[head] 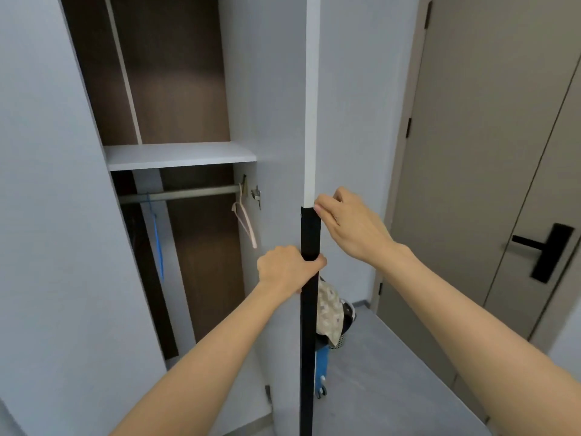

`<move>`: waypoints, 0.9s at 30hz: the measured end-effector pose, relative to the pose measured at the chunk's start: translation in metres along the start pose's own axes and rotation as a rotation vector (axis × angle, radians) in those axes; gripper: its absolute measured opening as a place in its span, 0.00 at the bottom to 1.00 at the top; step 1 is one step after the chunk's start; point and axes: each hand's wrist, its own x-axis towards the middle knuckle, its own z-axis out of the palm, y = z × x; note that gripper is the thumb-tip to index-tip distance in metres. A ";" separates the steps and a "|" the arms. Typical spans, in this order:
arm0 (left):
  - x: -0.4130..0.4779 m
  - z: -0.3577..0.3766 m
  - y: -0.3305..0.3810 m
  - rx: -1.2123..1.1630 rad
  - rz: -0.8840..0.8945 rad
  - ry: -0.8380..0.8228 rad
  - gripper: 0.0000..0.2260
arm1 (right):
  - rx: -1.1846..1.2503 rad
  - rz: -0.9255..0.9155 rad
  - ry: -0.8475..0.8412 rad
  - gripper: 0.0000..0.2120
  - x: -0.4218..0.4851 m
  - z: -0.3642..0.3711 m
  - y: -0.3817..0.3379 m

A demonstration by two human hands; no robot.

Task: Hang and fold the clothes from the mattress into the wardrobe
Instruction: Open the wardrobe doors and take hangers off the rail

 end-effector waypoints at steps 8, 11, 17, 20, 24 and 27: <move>0.008 0.011 0.016 0.016 0.021 0.013 0.26 | 0.036 0.077 -0.076 0.15 -0.006 -0.007 0.018; 0.008 0.011 0.003 0.056 0.120 -0.006 0.29 | 0.035 0.064 -0.026 0.15 -0.015 -0.008 0.012; -0.005 -0.007 -0.039 -0.200 0.195 -0.154 0.28 | 0.191 -0.045 0.168 0.07 -0.017 -0.017 -0.027; -0.005 -0.021 -0.072 -0.196 0.133 -0.093 0.24 | 0.227 -0.140 0.132 0.07 0.001 -0.012 -0.058; -0.004 -0.046 -0.129 -0.167 -0.023 0.051 0.24 | 0.308 -0.192 0.099 0.07 0.030 0.011 -0.100; -0.006 -0.067 -0.174 -0.162 -0.135 0.159 0.27 | 0.364 -0.194 0.084 0.07 0.052 0.037 -0.128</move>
